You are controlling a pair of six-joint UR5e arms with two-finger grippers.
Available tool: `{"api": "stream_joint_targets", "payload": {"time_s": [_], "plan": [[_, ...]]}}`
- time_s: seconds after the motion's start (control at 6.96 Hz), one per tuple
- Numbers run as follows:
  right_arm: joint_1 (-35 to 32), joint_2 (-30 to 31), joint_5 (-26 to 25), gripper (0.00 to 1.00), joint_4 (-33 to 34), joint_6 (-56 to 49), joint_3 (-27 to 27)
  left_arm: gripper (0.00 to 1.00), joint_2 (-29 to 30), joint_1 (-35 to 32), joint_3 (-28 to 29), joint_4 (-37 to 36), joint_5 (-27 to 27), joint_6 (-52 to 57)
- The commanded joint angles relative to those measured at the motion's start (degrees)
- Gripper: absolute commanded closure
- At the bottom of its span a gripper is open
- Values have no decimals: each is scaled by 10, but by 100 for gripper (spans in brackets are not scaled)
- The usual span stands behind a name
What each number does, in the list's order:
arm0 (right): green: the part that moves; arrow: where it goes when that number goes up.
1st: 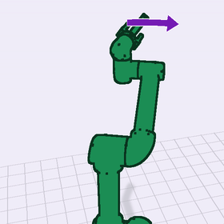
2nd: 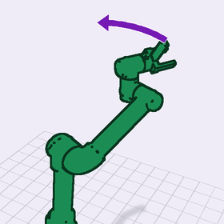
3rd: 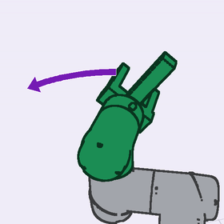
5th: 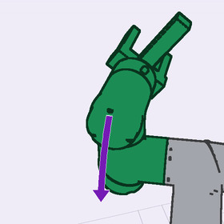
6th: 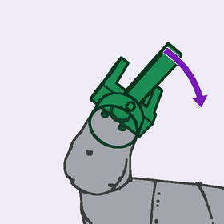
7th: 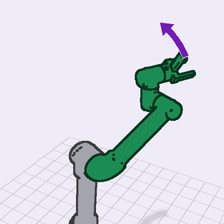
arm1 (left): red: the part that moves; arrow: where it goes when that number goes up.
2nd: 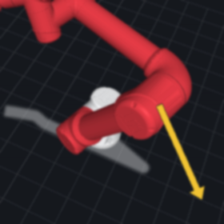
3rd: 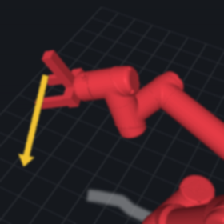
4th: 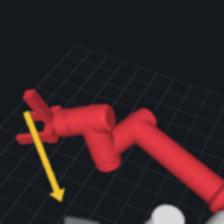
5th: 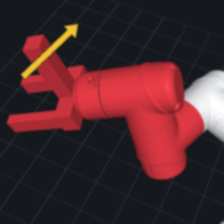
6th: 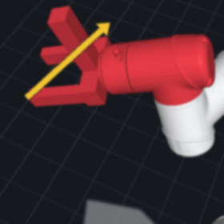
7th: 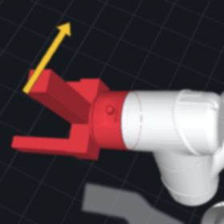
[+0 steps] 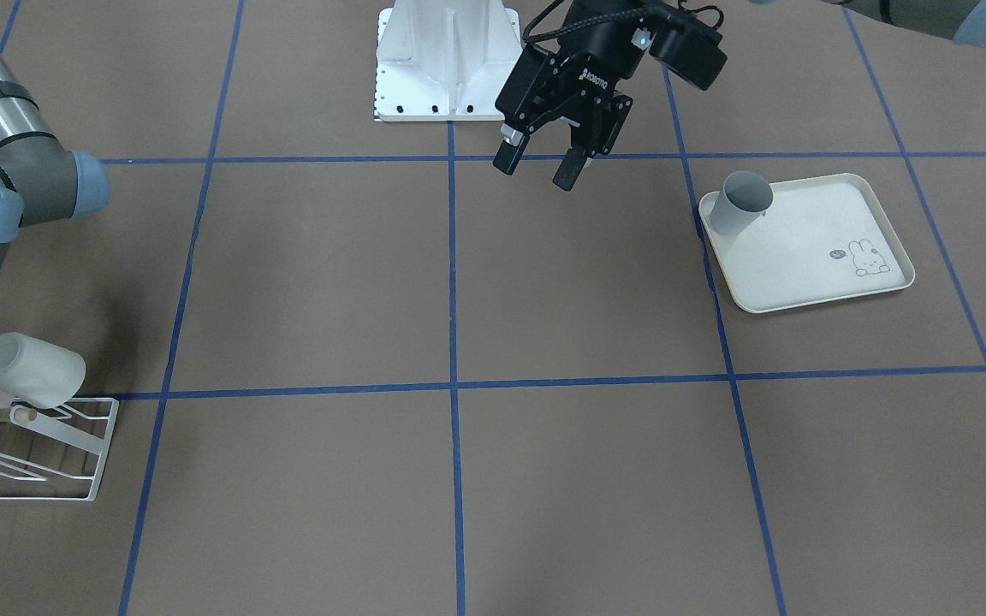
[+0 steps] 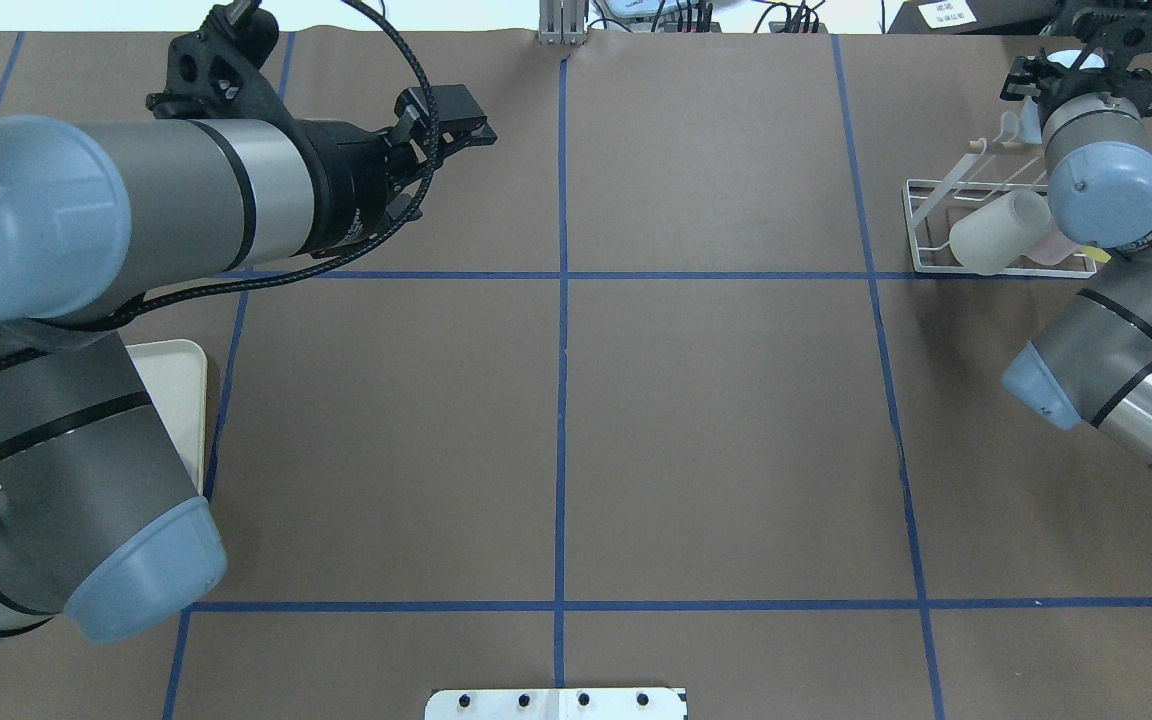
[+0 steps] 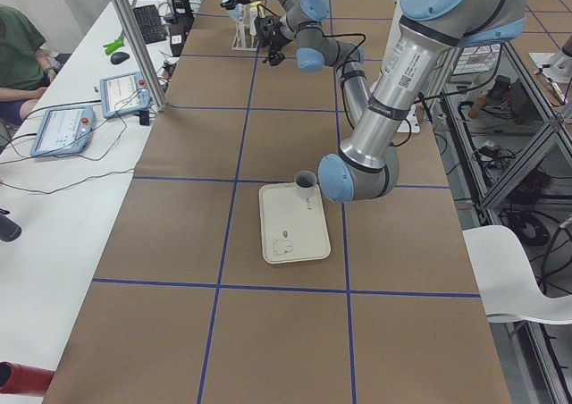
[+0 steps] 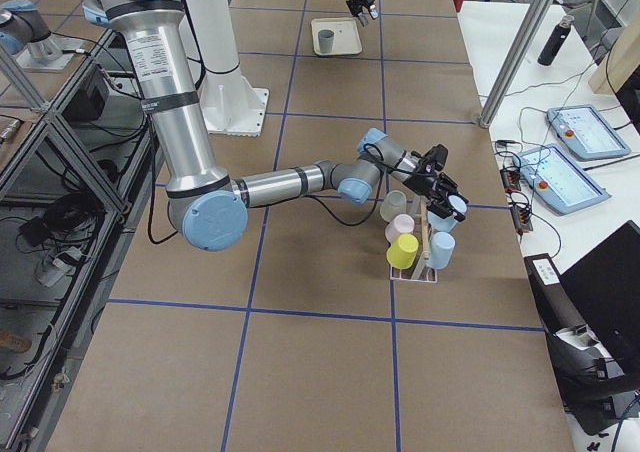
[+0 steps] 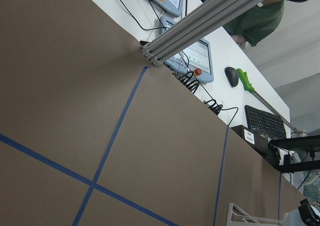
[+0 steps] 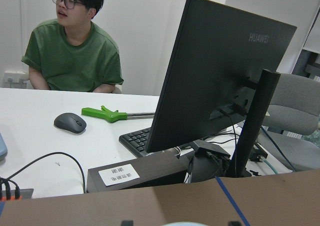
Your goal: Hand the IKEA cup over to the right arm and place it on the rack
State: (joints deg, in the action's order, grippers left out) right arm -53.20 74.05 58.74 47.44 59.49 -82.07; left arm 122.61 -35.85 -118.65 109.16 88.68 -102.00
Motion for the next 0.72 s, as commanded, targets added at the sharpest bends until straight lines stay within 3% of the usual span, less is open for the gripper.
{"api": "stream_joint_targets", "payload": {"time_s": [0.0,0.57], "plan": [[0,5,0,100,-2,0,2,0,0,2,0,0,0,-1],[0,7,0,100,-2,2,6,0,1,4,1,2,-1,-1]]}}
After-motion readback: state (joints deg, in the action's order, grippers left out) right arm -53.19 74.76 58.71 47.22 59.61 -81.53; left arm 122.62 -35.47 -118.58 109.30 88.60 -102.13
